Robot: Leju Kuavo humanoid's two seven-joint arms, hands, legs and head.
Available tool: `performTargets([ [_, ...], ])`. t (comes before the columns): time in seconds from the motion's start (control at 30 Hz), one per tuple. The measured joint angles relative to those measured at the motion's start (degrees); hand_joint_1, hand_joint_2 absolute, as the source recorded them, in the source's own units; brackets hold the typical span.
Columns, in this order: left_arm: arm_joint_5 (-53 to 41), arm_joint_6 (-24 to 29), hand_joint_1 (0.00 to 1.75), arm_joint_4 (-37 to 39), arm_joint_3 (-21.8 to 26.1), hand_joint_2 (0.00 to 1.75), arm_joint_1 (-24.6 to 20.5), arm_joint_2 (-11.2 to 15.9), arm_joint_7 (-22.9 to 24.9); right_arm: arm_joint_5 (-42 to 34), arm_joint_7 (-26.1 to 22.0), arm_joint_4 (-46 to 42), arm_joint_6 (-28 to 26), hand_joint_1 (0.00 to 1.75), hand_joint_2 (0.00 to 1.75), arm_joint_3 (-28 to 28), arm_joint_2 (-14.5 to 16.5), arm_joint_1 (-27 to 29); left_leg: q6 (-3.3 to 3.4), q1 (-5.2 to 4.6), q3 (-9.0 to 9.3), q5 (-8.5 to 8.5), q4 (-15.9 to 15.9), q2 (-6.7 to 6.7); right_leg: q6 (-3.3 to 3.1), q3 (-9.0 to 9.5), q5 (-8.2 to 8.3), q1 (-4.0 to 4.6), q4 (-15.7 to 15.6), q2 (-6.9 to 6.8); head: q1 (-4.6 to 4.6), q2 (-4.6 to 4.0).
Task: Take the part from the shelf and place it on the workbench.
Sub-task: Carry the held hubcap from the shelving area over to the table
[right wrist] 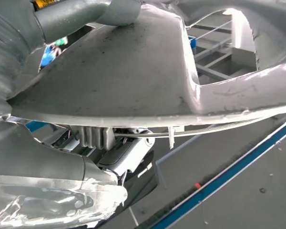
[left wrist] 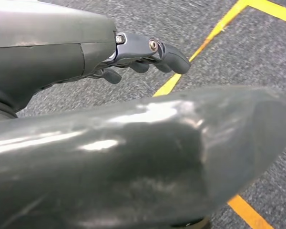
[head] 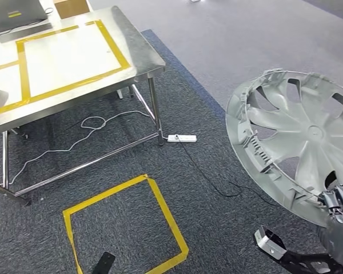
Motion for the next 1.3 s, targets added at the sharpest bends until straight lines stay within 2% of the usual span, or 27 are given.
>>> performTargets([
  [0.03,0.01,-0.03,0.00,0.00,0.00,0.00,-0.04,0.01,0.03,0.01,-0.01,0.01,0.00,1.75,1.75,-0.07,0.00,0.06,-0.08,0.05,-1.76,-1.38,3.57,0.67,-0.12,0.00,-0.06,0.11,0.00,-0.85,-0.03,0.00],
  [0.07,0.03,-0.05,0.00,0.00,0.00,0.00,-0.03,0.02,0.05,0.02,-0.01,0.01,0.00,1.75,1.75,-0.13,0.00,0.11,-0.08,0.07,-2.86,-1.87,5.80,0.94,-0.20,0.02,-0.12,0.21,0.01,-1.68,-0.05,0.00],
  [0.1,0.05,-0.08,0.00,0.00,0.00,0.00,0.01,0.03,0.09,0.02,-0.02,0.02,0.00,1.75,1.75,-0.15,0.00,0.12,0.00,0.06,-2.98,-1.33,6.08,1.04,-0.24,0.07,-0.18,0.29,0.01,-2.45,-0.05,0.00],
  [0.17,0.08,-0.09,0.00,0.00,0.00,0.00,0.03,0.08,0.14,0.03,-0.02,0.01,0.00,1.75,1.75,-0.16,0.00,0.11,0.45,-0.09,-0.14,1.98,0.87,1.91,-0.16,0.30,-0.34,0.45,0.01,-3.88,-0.06,0.00],
  [0.23,0.08,-0.10,0.00,0.00,0.00,0.00,-0.13,0.10,0.16,0.03,-0.02,0.01,0.00,1.75,1.75,-0.17,0.00,0.11,1.14,-0.64,3.65,4.38,-6.15,4.82,0.22,0.58,-0.72,0.89,0.11,-5.17,-0.06,0.00],
  [0.27,0.08,-0.10,0.00,0.00,0.00,0.00,-0.22,0.10,0.16,0.02,-0.01,0.01,0.00,1.75,1.75,-0.19,0.00,0.10,1.48,-0.90,4.69,4.73,-8.23,5.87,0.44,0.71,-0.92,1.11,0.12,-5.79,-0.03,0.00],
  [0.3,0.09,-0.10,0.00,0.00,0.00,0.00,-0.28,0.10,0.16,0.02,-0.01,0.01,0.00,1.75,1.75,-0.19,0.00,0.08,1.75,-1.09,5.00,4.60,-9.07,6.17,0.68,0.84,-1.09,1.31,0.08,-6.43,-0.01,0.00],
  [0.37,0.15,-0.09,0.00,0.00,0.00,0.00,-0.20,0.11,0.16,0.02,0.01,0.01,0.00,1.75,1.75,-0.17,0.00,0.01,2.30,-0.96,4.98,4.66,-9.39,4.62,1.21,1.18,-1.45,1.31,0.00,-7.28,0.05,0.00],
  [0.43,0.23,-0.09,0.00,0.00,0.01,0.00,-0.15,0.13,0.15,0.01,0.05,0.00,0.00,1.75,1.75,-0.15,0.00,0.00,2.87,-0.52,5.14,4.85,-9.64,3.10,1.85,0.43,-3.10,1.10,2.25,-5.11,0.36,0.00],
  [0.5,0.26,-0.09,0.00,0.00,0.02,0.00,-0.25,0.13,0.14,-0.03,0.13,-0.01,0.00,1.75,1.75,-0.14,0.00,0.01,3.24,-0.22,5.18,4.94,-9.69,1.66,2.28,-2.70,-6.44,0.89,8.88,-1.89,0.78,0.00],
  [0.53,0.26,-0.09,0.00,0.00,0.02,0.00,-0.28,0.13,0.14,-0.03,0.16,-0.01,0.00,1.75,1.75,-0.14,0.00,0.03,3.33,-0.20,5.17,4.96,-9.69,0.90,2.36,-4.67,-7.94,0.84,12.70,-1.18,0.90,0.00],
  [0.57,0.26,-0.09,0.00,0.00,0.02,0.00,-0.25,0.13,0.14,-0.03,0.16,0.00,0.00,1.75,1.75,-0.14,0.00,0.07,3.35,-0.19,5.17,4.95,-9.68,0.09,2.37,-6.18,-8.57,0.83,15.33,-0.90,0.96,0.00],
  [0.6,0.27,-0.10,0.00,0.00,0.02,0.00,-0.20,0.13,0.14,-0.02,0.16,0.01,0.00,1.75,1.75,-0.14,0.00,0.10,3.34,-0.18,5.20,4.96,-9.66,-0.76,2.35,-6.81,-8.06,0.82,15.96,-0.77,1.02,0.00],
  [0.63,0.27,-0.12,0.00,0.00,0.02,0.00,-0.15,0.14,0.14,-0.02,0.16,0.02,0.00,1.75,1.75,-0.14,0.00,0.13,3.30,-0.16,5.27,4.97,-9.65,-1.64,2.30,-6.30,-6.43,0.78,14.24,-0.61,1.02,0.00],
  [0.67,0.28,-0.14,0.00,0.00,0.02,0.00,-0.13,0.14,0.14,-0.02,0.16,0.02,0.00,1.75,1.75,-0.14,0.00,0.12,3.21,-0.11,5.37,4.98,-9.63,-2.51,2.28,-4.83,-4.11,0.67,10.67,-0.09,1.04,0.00],
  [0.73,0.28,-0.17,0.00,0.00,0.02,0.00,-0.17,0.15,0.14,-0.04,0.18,0.02,0.00,1.75,1.75,-0.14,0.00,0.08,2.77,-0.11,5.31,5.02,-9.49,-4.04,2.32,-1.37,-0.88,0.16,3.16,2.83,1.02,0.00],
  [0.8,0.27,-0.18,0.00,0.00,0.02,0.00,-0.16,0.20,0.14,-0.04,0.20,0.02,0.00,1.75,1.75,-0.14,-0.01,0.10,2.05,-0.03,4.87,5.30,-9.51,-5.32,2.06,0.05,-0.39,-0.07,0.22,4.76,0.98,0.00],
  [0.87,0.26,-0.15,0.00,0.00,0.02,0.00,0.05,0.28,0.14,-0.01,0.27,0.02,0.00,1.75,1.75,-0.14,-0.02,0.12,1.31,0.21,4.53,5.63,-9.72,-6.23,1.33,0.17,-0.26,0.07,-0.03,3.73,0.97,0.00],
  [0.9,0.25,-0.13,0.00,0.00,0.02,0.00,0.18,0.30,0.14,0.01,0.45,0.02,0.00,1.75,1.75,-0.11,-0.03,0.09,0.96,0.15,4.32,5.38,-9.40,-5.46,0.92,0.29,-0.15,0.07,-0.15,3.11,0.87,0.00],
  [0.93,0.23,-0.11,0.00,0.00,0.02,0.00,0.24,0.31,0.14,0.00,0.84,0.02,0.00,1.75,1.75,-0.07,-0.02,0.09,0.63,0.05,3.72,4.53,-8.17,-4.00,0.56,0.43,-0.09,0.03,-0.32,2.41,0.68,0.00],
  [1.0,0.18,-0.09,0.00,0.00,0.02,0.00,0.15,0.29,0.14,-0.01,1.89,0.03,0.00,1.75,1.75,0.14,-0.02,0.21,0.12,-0.11,0.79,1.15,-2.08,-0.30,0.02,0.61,-0.13,0.08,-0.48,1.09,0.32,0.00],
  [1.07,0.13,-0.10,0.00,0.00,0.02,0.00,0.07,0.30,0.13,0.01,2.62,0.12,0.00,1.75,1.75,0.35,-0.02,0.35,-0.11,0.05,-2.78,-1.80,5.27,0.96,-0.18,0.61,-0.26,0.19,-0.47,-0.05,0.23,0.00],
  [1.1,0.12,-0.10,0.00,0.00,0.02,0.00,0.10,0.31,0.10,0.01,2.74,0.18,0.00,1.75,1.75,0.42,-0.02,0.37,-0.13,0.11,-3.50,-1.86,6.81,1.07,-0.20,0.63,-0.29,0.21,-0.47,-0.49,0.22,0.00],
  [1.13,0.11,-0.10,0.00,0.00,0.02,0.00,0.13,0.33,0.05,0.02,2.72,0.23,-0.01,1.75,1.75,0.46,-0.03,0.38,-0.07,0.13,-3.04,-0.83,6.02,1.08,-0.18,0.68,-0.32,0.21,-0.47,-0.81,0.21,0.00],
  [1.2,0.10,-0.09,0.00,0.00,0.02,0.00,0.16,0.39,-0.14,0.02,2.32,0.26,-0.01,1.75,1.75,0.48,-0.04,0.38,0.28,0.11,0.76,2.93,-0.88,1.20,0.01,0.89,-0.45,0.23,-0.46,-1.23,0.20,0.00],
  [1.23,0.10,-0.09,0.00,0.00,0.02,0.00,0.13,0.41,-0.27,0.02,2.10,0.26,-0.01,1.75,1.75,0.44,-0.04,0.38,0.52,0.05,2.89,4.16,-4.84,1.34,0.22,0.92,-0.60,0.38,-0.35,-1.31,0.20,0.00],
  [1.3,0.13,-0.14,0.00,0.00,0.02,0.00,0.09,0.41,-0.56,0.02,1.75,0.28,-0.01,1.75,1.75,0.33,-0.05,0.41,0.69,0.09,5.22,5.03,-9.27,1.58,0.32,0.85,-0.84,0.76,-0.17,-1.35,0.26,0.00],
])
